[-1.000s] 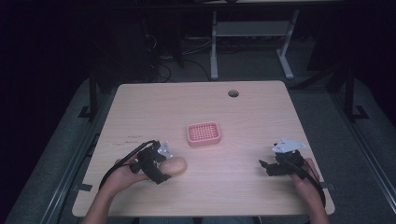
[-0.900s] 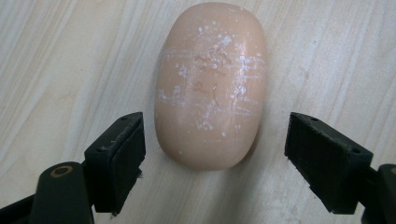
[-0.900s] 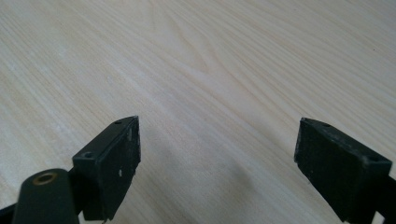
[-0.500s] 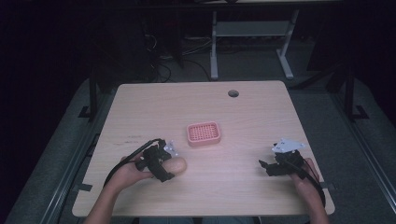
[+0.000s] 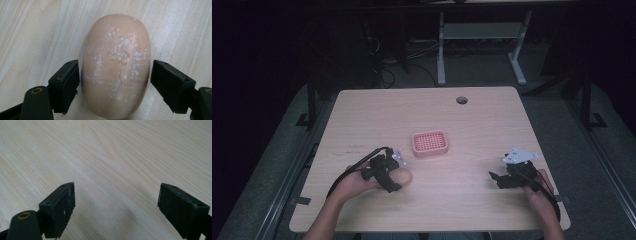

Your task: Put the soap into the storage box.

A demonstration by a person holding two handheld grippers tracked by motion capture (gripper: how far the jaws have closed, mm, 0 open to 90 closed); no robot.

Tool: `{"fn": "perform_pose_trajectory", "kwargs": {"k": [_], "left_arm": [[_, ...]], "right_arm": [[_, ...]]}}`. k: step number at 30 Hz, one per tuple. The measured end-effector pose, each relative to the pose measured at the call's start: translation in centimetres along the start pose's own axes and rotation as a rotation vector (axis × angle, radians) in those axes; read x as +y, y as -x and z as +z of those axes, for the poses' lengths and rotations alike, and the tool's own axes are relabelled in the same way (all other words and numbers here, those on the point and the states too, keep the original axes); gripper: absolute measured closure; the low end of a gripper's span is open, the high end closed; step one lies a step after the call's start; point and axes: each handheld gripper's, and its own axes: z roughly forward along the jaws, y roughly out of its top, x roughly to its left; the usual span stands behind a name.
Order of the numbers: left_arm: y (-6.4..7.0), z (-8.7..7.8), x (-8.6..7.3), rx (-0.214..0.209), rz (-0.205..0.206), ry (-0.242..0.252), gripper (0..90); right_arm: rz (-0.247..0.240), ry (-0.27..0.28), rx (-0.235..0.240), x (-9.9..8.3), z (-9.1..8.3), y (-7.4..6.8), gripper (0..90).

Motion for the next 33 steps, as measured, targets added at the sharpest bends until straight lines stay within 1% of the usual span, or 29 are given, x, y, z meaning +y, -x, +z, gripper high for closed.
{"fn": "perform_pose_trajectory", "kwargs": {"k": [3, 4, 6, 8, 12, 14, 15, 16, 17, 21, 23, 25, 27, 28, 29, 31, 32, 33], "left_arm": [[-0.2, 0.3, 0.2, -0.007, 0.002, 0.0, 25.1], [-0.2, 0.3, 0.2, -0.012, 0.005, -0.006, 27.0], [-0.2, 0.5, 0.2, -0.014, 0.003, -0.011, 27.9], [-0.3, 0.5, 0.2, -0.012, 0.003, -0.008, 28.7], [-0.4, 0.4, 0.2, -0.016, 0.001, -0.005, 31.0], [-0.4, 0.4, 0.2, -0.016, -0.002, -0.005, 31.2], [-0.4, 0.4, 0.2, -0.017, -0.002, -0.005, 31.3], [-0.4, 0.4, 0.2, -0.017, -0.002, -0.005, 31.4], [-0.4, 0.3, 0.2, -0.018, -0.001, -0.002, 31.4], [-0.5, 0.1, 0.4, -0.028, -0.01, 0.027, 31.5], [-0.6, 0.0, 0.5, -0.028, -0.009, 0.028, 31.5], [-0.6, 0.0, 0.9, -0.024, -0.001, 0.019, 31.5], [-0.6, -0.1, 1.3, -0.027, 0.007, 0.017, 31.5], [-0.6, -0.1, 1.6, -0.028, 0.01, 0.018, 31.5], [-0.6, -0.1, 1.7, -0.024, 0.011, 0.023, 31.4], [-0.7, -0.1, 2.0, -0.031, 0.009, 0.028, 31.5], [-0.8, -0.1, 2.2, -0.031, 0.019, 0.018, 31.4], [-0.8, -0.1, 2.2, -0.026, 0.015, 0.018, 31.5]], "right_arm": [[-0.004, 0.001, -0.001, 0.0, 0.0, 0.1, 13.9], [-0.003, 0.003, -0.002, 0.0, 0.0, 0.1, 13.9], [0.0, 0.005, 0.0, 0.0, 0.0, 0.1, 13.9], [-0.012, 0.003, -0.001, -0.1, 0.0, 0.2, 13.9], [-0.001, 0.006, 0.001, -0.1, 0.0, 0.1, 13.9], [-0.007, 0.005, -0.001, -0.1, 0.0, 0.2, 13.9], [0.003, 0.008, 0.001, -0.1, 0.0, 0.1, 13.9], [0.003, 0.008, 0.0, -0.1, 0.0, 0.1, 13.9], [-0.004, 0.009, -0.002, -0.1, 0.0, 0.2, 13.9], [-0.002, 0.009, -0.002, 0.0, 0.0, 0.2, 13.9], [0.004, 0.012, 0.001, 0.0, 0.0, 0.2, 13.9], [-0.005, 0.01, -0.002, 0.0, -0.1, 0.2, 13.9], [-0.003, 0.012, -0.003, 0.0, -0.1, 0.2, 13.9], [-0.001, 0.015, -0.003, 0.0, -0.1, 0.2, 13.9], [0.011, 0.02, 0.001, 0.0, -0.2, 0.1, 13.8], [0.01, 0.021, 0.001, 0.1, -0.2, 0.1, 13.9], [0.005, 0.021, 0.0, 0.1, -0.2, 0.1, 13.8], [0.006, 0.022, 0.004, 0.2, -0.1, 0.0, 13.9]]}}
